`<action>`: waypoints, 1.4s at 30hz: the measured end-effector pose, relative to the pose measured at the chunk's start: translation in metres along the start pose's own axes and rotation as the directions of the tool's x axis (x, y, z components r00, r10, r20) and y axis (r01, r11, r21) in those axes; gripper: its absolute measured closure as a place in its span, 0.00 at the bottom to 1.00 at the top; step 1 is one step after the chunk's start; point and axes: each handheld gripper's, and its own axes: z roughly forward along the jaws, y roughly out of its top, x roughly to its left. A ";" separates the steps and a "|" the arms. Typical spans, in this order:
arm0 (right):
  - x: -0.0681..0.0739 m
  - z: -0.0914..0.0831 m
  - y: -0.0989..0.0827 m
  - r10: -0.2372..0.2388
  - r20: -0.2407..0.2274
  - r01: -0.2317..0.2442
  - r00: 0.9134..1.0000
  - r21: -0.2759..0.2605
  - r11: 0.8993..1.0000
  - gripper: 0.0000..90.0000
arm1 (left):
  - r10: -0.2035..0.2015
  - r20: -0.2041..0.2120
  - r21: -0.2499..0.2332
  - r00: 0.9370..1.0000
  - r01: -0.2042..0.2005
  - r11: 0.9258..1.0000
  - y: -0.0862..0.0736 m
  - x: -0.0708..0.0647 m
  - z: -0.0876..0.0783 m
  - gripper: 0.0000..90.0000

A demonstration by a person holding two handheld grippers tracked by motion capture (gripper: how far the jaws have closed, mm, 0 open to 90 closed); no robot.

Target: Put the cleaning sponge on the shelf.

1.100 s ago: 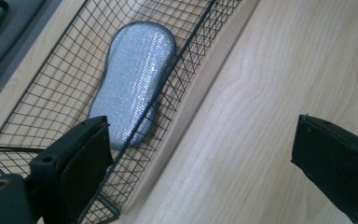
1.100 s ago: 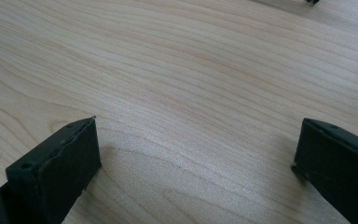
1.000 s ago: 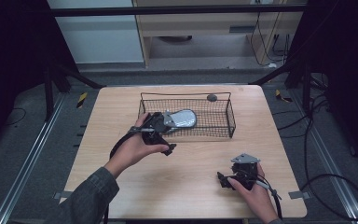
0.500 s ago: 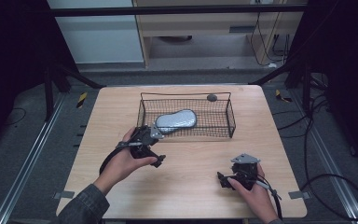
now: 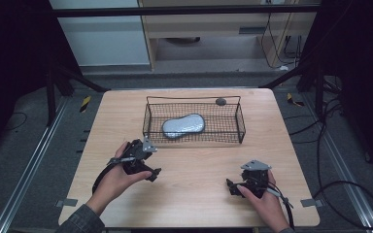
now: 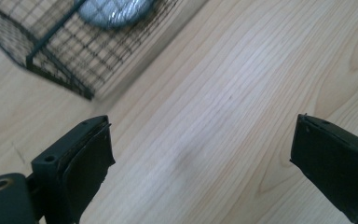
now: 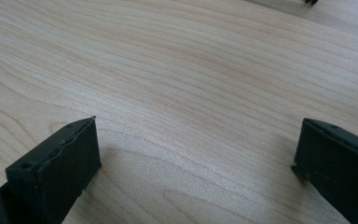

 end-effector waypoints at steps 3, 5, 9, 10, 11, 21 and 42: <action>0.000 0.000 0.000 0.001 0.000 -0.001 1.000 0.000 1.000 0.00 | -0.031 -0.001 -0.001 1.000 0.031 1.000 -0.013 0.004 0.003 0.05; 0.000 0.000 0.000 0.001 0.001 -0.001 1.000 0.000 1.000 0.00 | -0.047 -0.005 0.010 0.999 0.047 0.999 -0.021 0.008 0.006 0.06; 0.000 0.000 0.000 0.003 0.000 -0.003 1.000 -0.001 1.000 0.00 | -0.076 -0.014 0.031 0.997 0.077 0.997 -0.036 0.016 0.010 0.06; 0.000 0.000 0.000 0.001 0.001 -0.001 1.000 0.000 1.000 0.00 | -0.083 -0.017 0.034 0.996 0.084 0.996 -0.039 0.018 0.011 0.06; 0.000 0.000 0.000 0.003 0.000 -0.003 1.000 0.000 1.000 0.00 | -0.083 -0.017 0.034 0.996 0.084 0.996 -0.039 0.018 0.011 0.06; 0.000 0.000 0.000 -0.004 -0.001 0.004 1.000 0.001 1.000 0.00 | -0.159 -0.060 0.040 0.986 0.161 0.986 -0.063 0.044 0.022 0.06; -0.001 0.000 0.000 -0.008 -0.006 0.008 1.000 -0.002 1.000 0.00 | -0.321 -0.043 -0.051 0.946 0.318 0.947 -0.092 0.078 0.046 0.03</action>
